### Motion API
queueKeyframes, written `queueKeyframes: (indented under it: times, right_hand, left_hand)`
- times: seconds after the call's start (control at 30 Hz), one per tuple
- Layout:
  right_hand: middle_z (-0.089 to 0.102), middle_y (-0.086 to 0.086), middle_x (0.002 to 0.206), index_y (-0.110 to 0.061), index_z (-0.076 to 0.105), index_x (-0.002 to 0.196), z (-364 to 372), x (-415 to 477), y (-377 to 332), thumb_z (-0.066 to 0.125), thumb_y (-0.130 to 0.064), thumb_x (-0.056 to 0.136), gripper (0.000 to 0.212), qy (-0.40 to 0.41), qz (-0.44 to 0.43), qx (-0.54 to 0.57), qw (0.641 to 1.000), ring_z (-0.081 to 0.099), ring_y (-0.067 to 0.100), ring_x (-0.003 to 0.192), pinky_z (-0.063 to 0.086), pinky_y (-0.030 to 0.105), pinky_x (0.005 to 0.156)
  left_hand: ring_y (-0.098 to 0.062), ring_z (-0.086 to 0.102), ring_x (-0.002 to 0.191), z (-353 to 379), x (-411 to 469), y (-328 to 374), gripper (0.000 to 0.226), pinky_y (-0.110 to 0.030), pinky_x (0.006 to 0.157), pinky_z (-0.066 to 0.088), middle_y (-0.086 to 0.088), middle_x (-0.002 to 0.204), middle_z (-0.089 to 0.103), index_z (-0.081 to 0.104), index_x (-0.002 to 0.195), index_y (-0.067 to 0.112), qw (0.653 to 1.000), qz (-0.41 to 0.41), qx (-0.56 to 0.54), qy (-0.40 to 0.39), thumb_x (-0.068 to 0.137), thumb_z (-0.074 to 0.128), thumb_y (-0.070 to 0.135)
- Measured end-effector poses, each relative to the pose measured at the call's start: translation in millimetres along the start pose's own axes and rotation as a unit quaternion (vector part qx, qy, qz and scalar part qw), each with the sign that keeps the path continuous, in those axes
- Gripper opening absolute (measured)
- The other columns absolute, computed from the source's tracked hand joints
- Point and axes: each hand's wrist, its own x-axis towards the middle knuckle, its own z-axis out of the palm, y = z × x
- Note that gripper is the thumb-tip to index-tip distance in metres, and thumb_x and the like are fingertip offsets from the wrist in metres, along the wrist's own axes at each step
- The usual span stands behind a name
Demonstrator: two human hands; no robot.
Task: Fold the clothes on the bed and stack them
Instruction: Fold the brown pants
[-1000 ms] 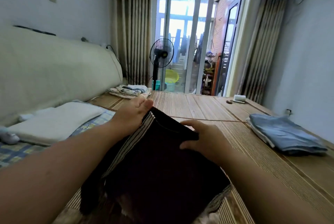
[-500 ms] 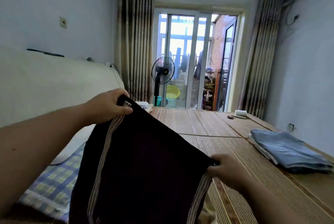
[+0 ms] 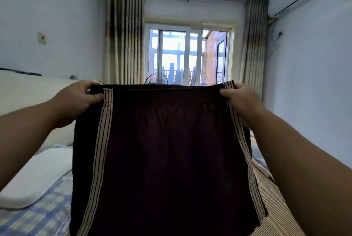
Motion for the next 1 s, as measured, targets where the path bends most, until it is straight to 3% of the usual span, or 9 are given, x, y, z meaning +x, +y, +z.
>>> queueKeyframes:
  times: [0.13,0.3,0.4,0.47,0.6,0.7,0.77,0.87,1.0]
  right_hand:
    - [0.060,0.011,0.094,0.000,0.063,0.104,15.1,12.0,-0.8,0.061,-0.016,0.081,0.028,0.087,0.086,-0.136,0.983,0.059,0.030,0.091,0.043,0.031,0.071]
    - [0.052,0.013,0.092,-0.002,0.059,0.108,42.4,0.8,4.8,0.053,-0.018,0.083,0.030,0.034,0.148,-0.056,0.987,0.052,0.026,0.083,0.042,0.034,0.073]
    - [0.064,0.019,0.101,-0.007,0.056,0.107,61.2,-16.9,4.3,0.062,-0.019,0.080,0.030,-0.037,0.148,0.135,0.979,0.064,0.037,0.094,0.051,0.052,0.089]
    - [0.068,0.018,0.097,-0.009,0.059,0.103,72.0,-28.0,2.4,0.061,-0.019,0.086,0.020,-0.104,0.118,0.173,0.972,0.067,0.035,0.092,0.053,0.050,0.088]
    - [0.071,0.019,0.103,-0.002,0.061,0.112,75.9,-43.7,-1.5,0.070,-0.040,0.083,0.049,-0.215,0.088,0.247,0.941,0.071,0.031,0.091,0.057,0.041,0.081]
    - [0.070,0.018,0.104,-0.007,0.063,0.109,66.9,-46.1,3.1,0.070,-0.025,0.085,0.031,-0.198,0.062,0.200,0.957,0.070,0.031,0.093,0.057,0.043,0.083]
    - [0.073,0.016,0.096,-0.010,0.065,0.104,59.2,-43.2,3.8,0.064,-0.011,0.089,0.015,-0.171,0.078,0.201,0.961,0.072,0.028,0.085,0.060,0.040,0.073]
    - [0.073,0.016,0.088,-0.009,0.066,0.102,47.4,-38.8,-0.5,0.059,0.001,0.088,0.019,-0.154,0.100,0.219,0.958,0.072,0.028,0.073,0.058,0.035,0.059]
    - [0.073,0.017,0.083,-0.013,0.069,0.097,25.3,-32.5,-10.8,0.055,0.003,0.087,0.024,-0.160,0.078,0.261,0.949,0.071,0.028,0.068,0.058,0.037,0.056]
  left_hand:
    - [-0.032,0.064,0.084,35.5,12.9,16.4,0.009,-0.034,0.073,0.052,-0.015,0.091,0.068,0.067,0.091,0.008,0.983,-0.082,0.146,0.077,0.085,0.061,0.006]
    - [-0.027,0.053,0.061,91.1,7.1,54.5,0.017,-0.030,0.060,0.046,-0.014,0.077,0.054,0.050,0.073,0.007,0.979,-0.181,-0.073,0.064,0.089,0.052,0.002]
    - [-0.036,0.064,0.076,119.9,-7.6,77.0,0.007,-0.048,0.076,0.056,-0.023,0.086,0.064,0.060,0.090,0.001,0.974,-0.150,-0.171,0.001,0.085,0.055,0.000]
    - [-0.036,0.067,0.083,133.9,-20.1,89.8,0.017,-0.055,0.084,0.055,-0.022,0.095,0.069,0.064,0.104,0.005,0.972,-0.116,-0.199,-0.054,0.087,0.061,0.005]
    - [-0.028,0.071,0.089,147.2,-33.7,101.1,0.043,-0.043,0.081,0.058,-0.013,0.097,0.073,0.068,0.105,0.009,0.963,-0.084,-0.220,-0.128,0.090,0.058,0.047]
    - [-0.017,0.069,0.092,143.3,-39.5,102.4,0.072,-0.034,0.071,0.052,0.000,0.099,0.073,0.068,0.106,0.017,0.958,-0.100,-0.174,-0.208,0.073,0.044,0.076]
    - [-0.013,0.065,0.096,138.8,-40.7,97.6,0.067,-0.030,0.070,0.048,0.009,0.100,0.071,0.068,0.108,0.023,0.964,-0.069,-0.132,-0.220,0.072,0.046,0.076]
    - [-0.010,0.061,0.101,132.3,-36.8,73.3,0.047,-0.015,0.068,0.050,0.004,0.115,0.066,0.062,0.118,0.026,0.993,0.032,-0.045,-0.102,0.081,0.064,0.055]
    - [-0.030,0.030,0.139,131.4,-41.6,32.8,0.126,-0.050,0.112,0.028,-0.011,0.156,0.022,0.006,0.151,0.035,0.986,-0.099,-0.088,-0.100,0.054,0.082,0.059]
